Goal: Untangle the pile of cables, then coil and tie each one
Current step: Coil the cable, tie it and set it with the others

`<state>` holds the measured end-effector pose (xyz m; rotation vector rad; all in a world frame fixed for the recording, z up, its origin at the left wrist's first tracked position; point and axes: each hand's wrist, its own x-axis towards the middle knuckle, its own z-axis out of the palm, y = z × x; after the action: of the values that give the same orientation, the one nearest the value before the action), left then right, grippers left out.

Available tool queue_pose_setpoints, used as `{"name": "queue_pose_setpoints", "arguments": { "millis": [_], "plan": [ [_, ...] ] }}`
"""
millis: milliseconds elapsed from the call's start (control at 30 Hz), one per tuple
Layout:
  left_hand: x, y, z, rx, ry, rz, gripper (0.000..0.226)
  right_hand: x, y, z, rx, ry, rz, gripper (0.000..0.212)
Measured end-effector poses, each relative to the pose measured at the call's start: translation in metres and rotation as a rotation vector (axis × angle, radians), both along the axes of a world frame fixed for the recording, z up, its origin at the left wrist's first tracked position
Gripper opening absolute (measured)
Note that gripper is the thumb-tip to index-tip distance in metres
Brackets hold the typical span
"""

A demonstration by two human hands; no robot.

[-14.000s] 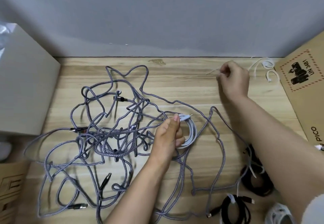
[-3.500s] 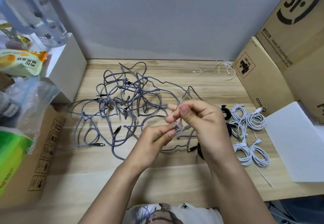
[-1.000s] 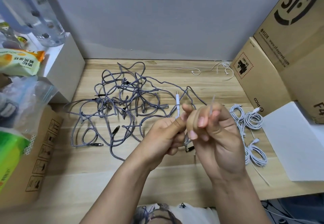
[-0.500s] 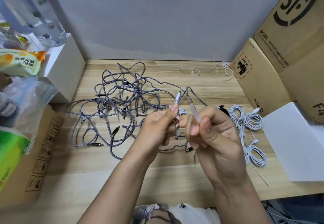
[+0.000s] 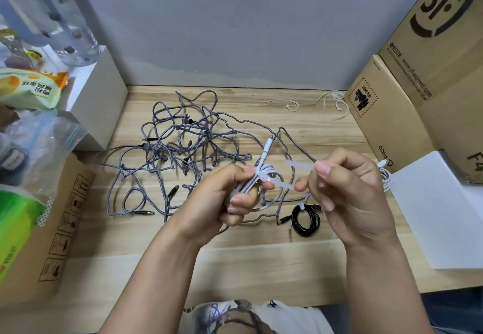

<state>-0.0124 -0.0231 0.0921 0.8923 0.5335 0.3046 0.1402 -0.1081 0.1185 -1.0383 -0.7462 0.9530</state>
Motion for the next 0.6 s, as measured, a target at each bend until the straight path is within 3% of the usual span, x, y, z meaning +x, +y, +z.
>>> {"name": "queue_pose_setpoints", "arguments": {
  "millis": [167,400,600],
  "plan": [
    [-0.005,-0.001,0.008,0.133,-0.002,-0.049,0.022,0.004,0.001,0.001,-0.058,-0.003,0.059,0.019],
    [-0.009,-0.003,0.019,0.402,0.137,-0.044,0.025,0.007,0.0,0.001,-0.116,-0.129,0.139,0.018],
    [-0.008,-0.005,0.028,0.428,0.118,-0.054,0.025,0.004,0.0,0.006,-0.144,-0.221,0.159,0.016]
  ]
}}
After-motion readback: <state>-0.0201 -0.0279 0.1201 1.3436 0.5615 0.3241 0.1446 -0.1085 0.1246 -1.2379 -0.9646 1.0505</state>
